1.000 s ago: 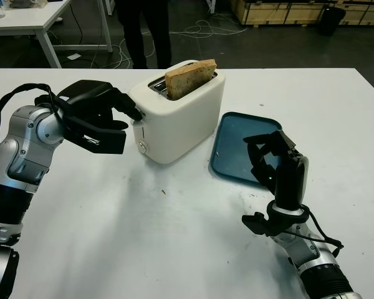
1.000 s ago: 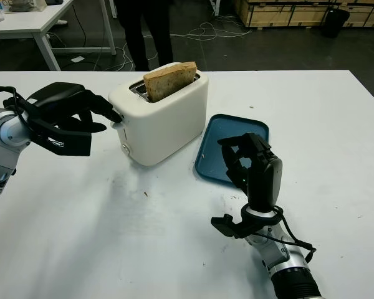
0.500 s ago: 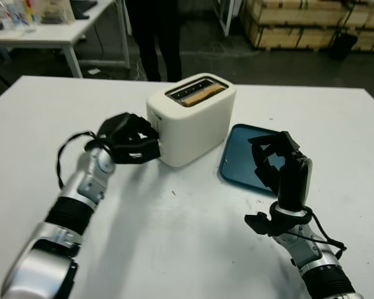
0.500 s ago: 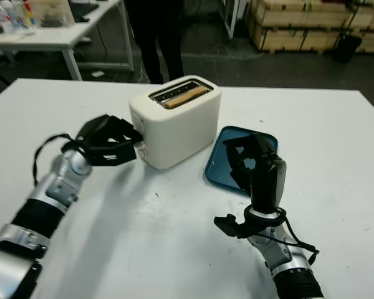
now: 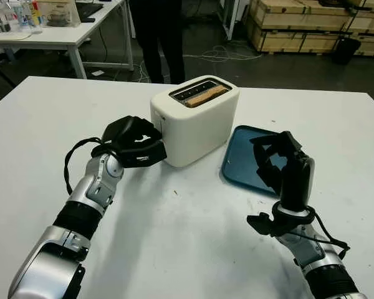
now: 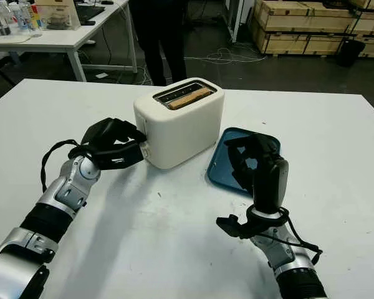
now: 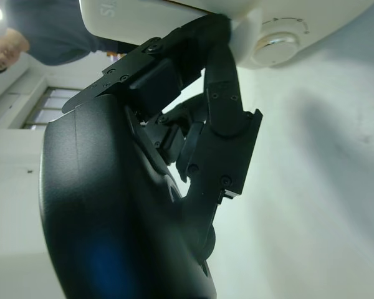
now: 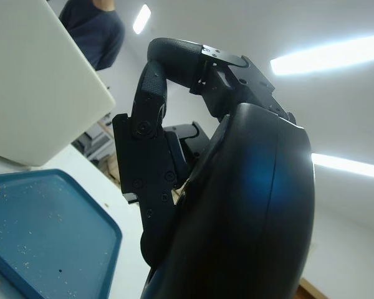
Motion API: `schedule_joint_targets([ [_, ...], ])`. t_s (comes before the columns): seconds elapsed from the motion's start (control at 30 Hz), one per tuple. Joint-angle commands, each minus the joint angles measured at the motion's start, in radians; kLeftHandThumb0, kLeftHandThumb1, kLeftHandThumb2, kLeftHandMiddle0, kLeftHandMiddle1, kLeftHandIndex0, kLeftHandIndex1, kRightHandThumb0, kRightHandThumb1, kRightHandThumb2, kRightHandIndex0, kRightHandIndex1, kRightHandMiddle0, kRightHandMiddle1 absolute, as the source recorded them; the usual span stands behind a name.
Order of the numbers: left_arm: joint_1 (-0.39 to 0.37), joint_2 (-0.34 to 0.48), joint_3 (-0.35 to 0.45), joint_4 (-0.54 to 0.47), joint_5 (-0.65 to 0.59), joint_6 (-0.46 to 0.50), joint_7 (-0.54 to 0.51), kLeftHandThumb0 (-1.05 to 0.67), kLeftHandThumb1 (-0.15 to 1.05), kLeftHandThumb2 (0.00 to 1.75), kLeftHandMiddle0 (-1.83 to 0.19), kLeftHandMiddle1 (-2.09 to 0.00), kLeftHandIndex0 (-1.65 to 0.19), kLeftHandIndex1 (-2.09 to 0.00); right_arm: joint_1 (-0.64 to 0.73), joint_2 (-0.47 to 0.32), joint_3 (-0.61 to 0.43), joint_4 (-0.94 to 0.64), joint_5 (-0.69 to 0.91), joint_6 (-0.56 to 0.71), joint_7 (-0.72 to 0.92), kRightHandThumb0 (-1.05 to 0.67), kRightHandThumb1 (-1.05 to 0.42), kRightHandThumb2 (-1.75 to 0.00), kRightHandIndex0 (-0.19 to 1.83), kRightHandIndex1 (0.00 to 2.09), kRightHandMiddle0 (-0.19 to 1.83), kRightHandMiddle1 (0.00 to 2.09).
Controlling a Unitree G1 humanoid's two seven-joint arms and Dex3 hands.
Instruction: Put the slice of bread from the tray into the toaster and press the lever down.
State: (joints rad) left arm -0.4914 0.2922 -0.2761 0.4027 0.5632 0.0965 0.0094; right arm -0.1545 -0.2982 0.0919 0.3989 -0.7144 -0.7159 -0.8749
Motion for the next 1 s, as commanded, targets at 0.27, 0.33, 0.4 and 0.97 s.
schedule_joint_targets([
  [0.27,0.289,-0.091,-0.059,-0.312,-0.079,-0.102,0.048,-0.18,0.82,0.76,-0.68,-1.36,-0.76,-0.01,-0.016,-0.012,0.011,0.022,-0.022,-0.02,-0.031,-0.28,-0.92,-0.38,0.73,1.75,0.48,1.69],
  [0.33,0.314,-0.124,-0.019,-0.333,-0.096,-0.141,0.152,-0.18,0.79,0.78,-0.77,-1.65,-0.74,-0.01,-0.018,-0.012,0.014,0.025,-0.021,-0.023,-0.032,-0.29,-0.92,-0.38,0.73,1.75,0.48,1.69],
  [0.4,0.326,-0.15,0.012,-0.353,-0.103,-0.165,0.236,-0.2,0.84,0.79,-0.83,-1.72,-0.71,0.0,-0.02,-0.011,0.017,0.028,-0.021,-0.024,-0.033,-0.29,-0.92,-0.38,0.73,1.75,0.48,1.7],
  [0.97,0.385,-0.224,0.126,-0.499,-0.189,-0.35,0.358,-0.4,0.92,0.74,-0.73,-1.75,-0.86,-0.09,-0.004,0.052,-0.002,-0.022,0.266,-0.012,0.201,-0.31,-0.92,-0.4,0.72,1.75,0.57,1.5],
])
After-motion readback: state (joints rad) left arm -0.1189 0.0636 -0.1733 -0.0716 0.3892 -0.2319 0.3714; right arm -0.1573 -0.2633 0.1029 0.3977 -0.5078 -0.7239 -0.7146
